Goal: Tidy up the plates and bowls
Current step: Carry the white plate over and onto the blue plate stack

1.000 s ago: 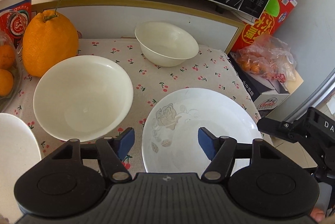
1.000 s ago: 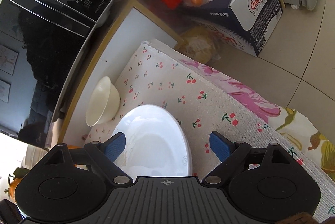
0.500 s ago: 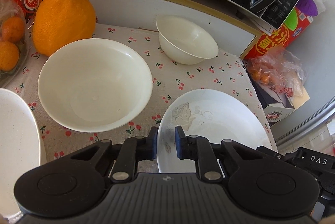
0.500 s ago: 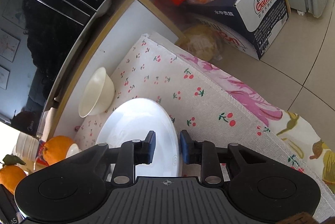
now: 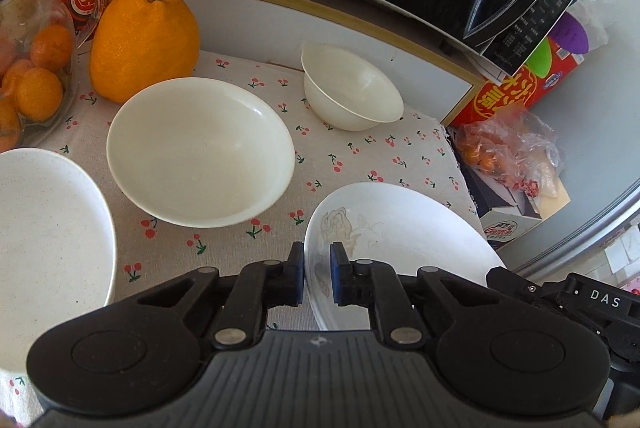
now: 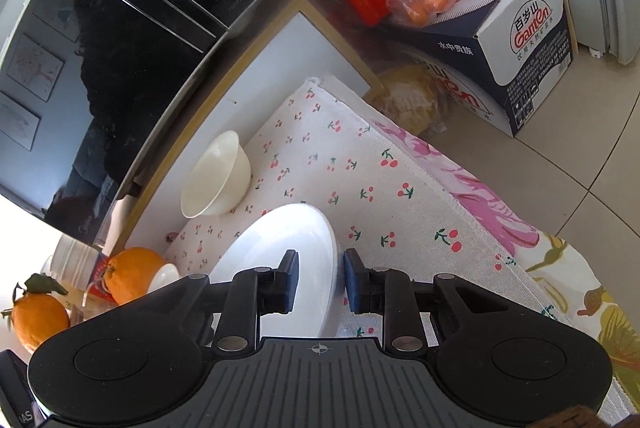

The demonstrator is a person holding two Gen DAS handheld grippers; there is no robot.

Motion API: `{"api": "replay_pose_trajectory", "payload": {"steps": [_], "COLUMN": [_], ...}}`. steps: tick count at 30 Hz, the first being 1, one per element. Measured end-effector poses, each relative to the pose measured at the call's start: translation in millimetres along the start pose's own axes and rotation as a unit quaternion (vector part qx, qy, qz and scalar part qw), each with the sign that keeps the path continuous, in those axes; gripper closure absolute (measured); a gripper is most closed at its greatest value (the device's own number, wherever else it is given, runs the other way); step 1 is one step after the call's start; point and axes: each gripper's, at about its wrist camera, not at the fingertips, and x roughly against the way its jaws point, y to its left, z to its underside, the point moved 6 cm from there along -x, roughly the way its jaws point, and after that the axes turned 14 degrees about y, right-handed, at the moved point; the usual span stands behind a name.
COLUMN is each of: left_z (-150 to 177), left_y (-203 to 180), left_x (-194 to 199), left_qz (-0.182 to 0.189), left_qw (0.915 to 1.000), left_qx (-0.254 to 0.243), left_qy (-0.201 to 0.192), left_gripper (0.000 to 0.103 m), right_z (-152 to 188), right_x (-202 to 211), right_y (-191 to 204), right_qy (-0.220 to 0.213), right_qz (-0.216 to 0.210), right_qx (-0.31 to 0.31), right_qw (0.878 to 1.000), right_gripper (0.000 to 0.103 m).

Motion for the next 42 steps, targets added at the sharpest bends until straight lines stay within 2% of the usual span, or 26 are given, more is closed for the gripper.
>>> {"api": "replay_pose_trajectory", "payload": {"steps": [8,16,29,32,35,42], "left_z": [7,31,80,85,89,107], "left_y": [7,25,62,73,79,106], "left_x": [33,70,120,121,127,138], "left_qz": [0.006,0.014,0.007,0.009,0.008,-0.003], "left_qw": [0.9998,0.9991,0.9987,0.9972,0.9979,0.9983], "left_qx": [0.011,0.032,0.040,0.073,0.062,0.058], "left_qy": [-0.018,-0.024,-0.032,-0.015,-0.015,-0.002], "left_gripper": [0.092,0.092,0.092,0.092,0.092,0.092], "right_z": [11,36,91,106,117,143], "right_x": [19,37,51,50,48,38], "right_y": [24,50,81,90,94,108], "right_qy": [0.003,0.021,0.082,0.095,0.099,0.133], "right_qz": [-0.006,-0.022,-0.034,-0.037,-0.024,-0.025], "right_qx": [0.038,0.081,0.138,0.155,0.173,0.204], "right_qw": [0.999,0.996,0.986,0.983,0.980,0.970], "right_gripper": [0.079,0.079,0.079,0.079,0.078,0.078]}}
